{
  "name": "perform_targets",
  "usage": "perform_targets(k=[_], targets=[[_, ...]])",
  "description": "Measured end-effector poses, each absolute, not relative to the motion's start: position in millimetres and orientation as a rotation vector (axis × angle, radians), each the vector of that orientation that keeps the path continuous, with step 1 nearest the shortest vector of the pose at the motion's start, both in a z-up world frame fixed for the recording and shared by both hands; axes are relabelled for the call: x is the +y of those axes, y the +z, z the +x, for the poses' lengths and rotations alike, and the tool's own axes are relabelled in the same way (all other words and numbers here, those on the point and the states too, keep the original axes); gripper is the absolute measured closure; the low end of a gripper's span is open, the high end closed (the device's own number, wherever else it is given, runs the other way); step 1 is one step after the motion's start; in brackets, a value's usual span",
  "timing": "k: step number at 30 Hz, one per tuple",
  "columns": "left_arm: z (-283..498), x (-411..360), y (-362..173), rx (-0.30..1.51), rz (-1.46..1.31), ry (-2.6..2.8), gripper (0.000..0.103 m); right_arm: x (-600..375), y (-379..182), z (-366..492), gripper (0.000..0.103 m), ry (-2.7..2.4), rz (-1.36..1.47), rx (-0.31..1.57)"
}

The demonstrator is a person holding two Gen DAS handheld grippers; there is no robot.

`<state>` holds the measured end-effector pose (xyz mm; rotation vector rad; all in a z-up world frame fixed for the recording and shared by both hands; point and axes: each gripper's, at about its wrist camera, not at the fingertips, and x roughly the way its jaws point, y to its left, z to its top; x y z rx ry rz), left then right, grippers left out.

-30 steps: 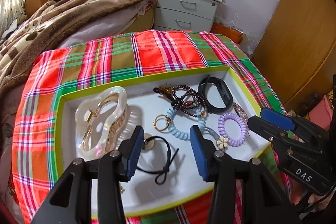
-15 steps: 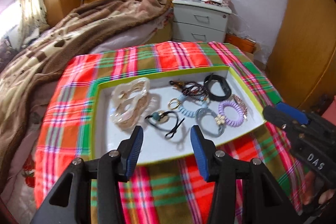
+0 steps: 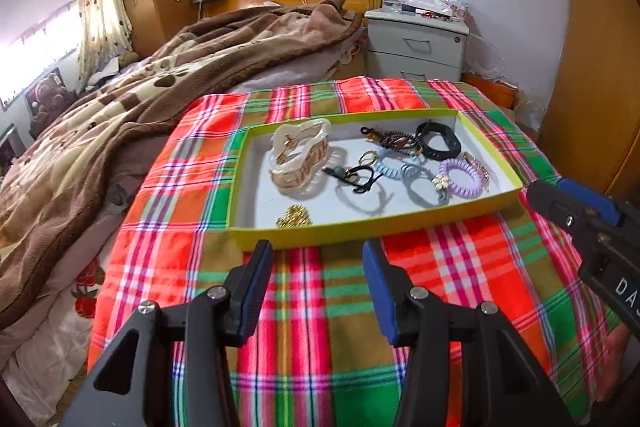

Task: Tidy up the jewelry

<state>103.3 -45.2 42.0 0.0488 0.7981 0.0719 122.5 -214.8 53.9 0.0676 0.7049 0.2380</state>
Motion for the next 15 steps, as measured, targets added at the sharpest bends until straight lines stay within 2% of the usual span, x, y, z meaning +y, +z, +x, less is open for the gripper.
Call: perform_targets(k=[15], targets=[[91.8, -42.9, 33.5, 0.814, 0.005, 0.046, 0.054, -211.2, 50.6, 109.5, 0.061, 0.241, 0.07, 0.692]])
